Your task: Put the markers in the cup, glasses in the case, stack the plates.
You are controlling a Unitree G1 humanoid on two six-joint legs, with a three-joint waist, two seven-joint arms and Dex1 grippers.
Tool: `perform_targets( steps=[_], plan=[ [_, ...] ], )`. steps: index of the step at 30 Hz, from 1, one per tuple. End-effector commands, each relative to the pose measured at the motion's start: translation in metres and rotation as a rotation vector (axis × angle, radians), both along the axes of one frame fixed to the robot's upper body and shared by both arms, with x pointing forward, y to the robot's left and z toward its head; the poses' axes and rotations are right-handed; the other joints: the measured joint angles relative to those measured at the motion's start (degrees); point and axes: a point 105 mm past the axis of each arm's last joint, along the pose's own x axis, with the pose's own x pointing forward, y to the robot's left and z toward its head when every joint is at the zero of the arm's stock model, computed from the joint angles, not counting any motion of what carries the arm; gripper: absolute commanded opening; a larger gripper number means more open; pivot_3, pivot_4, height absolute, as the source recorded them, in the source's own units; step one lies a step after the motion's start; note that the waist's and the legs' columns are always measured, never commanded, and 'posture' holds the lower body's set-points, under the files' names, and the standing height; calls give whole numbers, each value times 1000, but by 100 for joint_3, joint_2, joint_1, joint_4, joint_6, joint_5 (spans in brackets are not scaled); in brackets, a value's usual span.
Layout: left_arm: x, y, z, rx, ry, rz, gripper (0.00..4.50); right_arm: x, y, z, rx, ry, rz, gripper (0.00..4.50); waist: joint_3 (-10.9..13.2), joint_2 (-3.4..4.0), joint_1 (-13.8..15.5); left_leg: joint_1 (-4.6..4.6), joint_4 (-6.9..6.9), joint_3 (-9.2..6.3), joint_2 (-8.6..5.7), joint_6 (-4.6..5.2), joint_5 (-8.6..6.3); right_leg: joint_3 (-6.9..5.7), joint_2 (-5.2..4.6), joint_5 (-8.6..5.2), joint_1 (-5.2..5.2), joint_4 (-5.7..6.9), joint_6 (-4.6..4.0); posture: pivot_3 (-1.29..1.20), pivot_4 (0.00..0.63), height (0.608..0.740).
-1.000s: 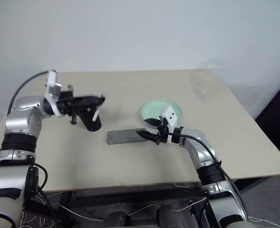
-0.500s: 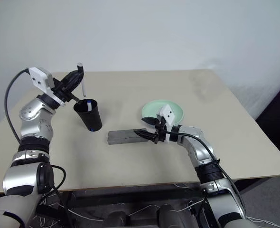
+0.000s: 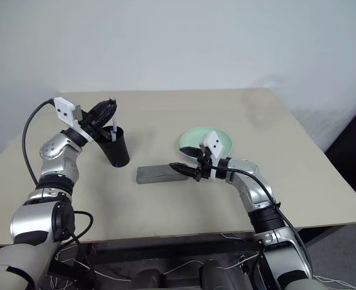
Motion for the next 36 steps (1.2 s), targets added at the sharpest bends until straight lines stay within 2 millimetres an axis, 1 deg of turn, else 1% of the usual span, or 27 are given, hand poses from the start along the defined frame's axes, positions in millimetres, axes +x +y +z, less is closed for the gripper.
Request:
perform_targets(
  steps=[1, 2, 7, 9, 11, 13, 15, 16, 18, 20, 21, 23, 27, 32, 36],
  plan=[
    [2, -2, 21, 3, -77, 7, 2345, 0, -3, 16, 33, -53, -3, 3592, 0, 0, 0, 0, 0, 0, 0, 0, 0, 0, 0, 0, 0, 0, 0, 0, 0, 737],
    [2, -2, 21, -2, -76, 6, 2597, 0, -3, 16, 33, -52, -3, 3592, 0, 0, 0, 0, 0, 0, 0, 0, 0, 0, 0, 0, 0, 0, 0, 0, 0, 737],
    [1, -3, 21, -7, -81, 8, 2597, -1, -4, 16, 33, -50, 0, 3592, 0, 0, -1, 1, 1, 0, 0, 0, 0, 0, 0, 0, 0, 0, 0, 0, 0, 737],
    [-2, -2, 31, -39, -112, -3, 2597, -1, -4, 15, 31, -44, 2, 3592, 0, 0, -1, 0, 0, 0, 0, 0, 0, -1, 0, 0, 0, 0, 0, 0, 0, 737],
    [-11, -8, 37, -58, -121, -89, 2597, -1, -5, 13, 27, -37, 1, 3592, 0, 0, -1, -1, -1, 0, 1, 0, 0, -1, 0, 0, -1, 0, 0, 0, 0, 737],
    [-28, -21, 37, -58, -101, -219, 2597, -1, -7, 11, 20, -28, -2, 3592, 0, 1, -14, -2, -4, 2, 2, 0, -1, 2, 0, 0, -2, -2, 1, 0, 0, 737],
    [-50, -30, 28, -27, -49, -316, 2597, -2, -9, 8, 8, -20, -3, 3592, -1, 3, -38, 2, -11, 7, 4, -6, -5, 9, -1, -2, -3, -2, 3, 0, 0, 737],
    [-59, -33, 21, -4, -17, -337, 2597, -3, -11, 7, 3, -18, -5, 3592, -1, 3, -51, 3, -11, 5, 4, -7, -6, 8, -2, -4, -3, 0, 6, 0, 0, 737],
    [-72, -34, 4, 44, 64, -339, 2597, -1, -15, 7, -3, -16, -20, 3592, 0, 4, -46, 3, -17, 6, 7, -8, -6, 9, -2, -4, -7, 1, 5, 0, 0, 737],
    [-81, -32, -17, 112, 126, -301, 2597, 2, -22, 6, -10, -12, -47, 3592, 0, 5, -42, 5, -18, 7, 11, -9, -6, 9, 2, -4, -11, 4, 4, 0, 0, 737],
    [-84, -32, -24, 136, 139, -282, 2597, 4, -26, 6, -13, -10, -62, 3592, 1, 5, -40, 8, -17, 5, 11, -9, -6, 6, 2, -5, -9, 6, 3, 0, 0, 737],
    [-84, -25, -37, 136, 145, -182, 2597, 9, -35, -3, -41, -4, -117, 3592, 1, 6, -14, 15, -15, 2, 10, -9, -5, 0, 2, -6, 1, 3, 0, 0, 0, 737],
    [-82, -15, -51, 83, 123, -17, 2597, 14, -54, -14, -64, 8, -199, 3592, 1, 6, 2, 17, -3, 0, 9, -11, -4, -3, -2, -11, 11, 0, -10, 0, 0, 737],
    [-86, -10, -62, 40, 114, 81, 2597, 24, -83, -24, -123, -9, -300, 3592, 1, 6, 0, 11, -6, 11, 3, -12, -5, 4, -5, -6, 5, -5, -1, 0, 0, 737],
    [-91, -3, -77, 55, 148, 125, 2597, 26, -97, -32, -141, 4, -349, 3592, 1, 7, -12, 15, -17, 14, 6, -11, -5, 6, 0, -7, 1, -5, -2, 0, 0, 737]
  ],
)
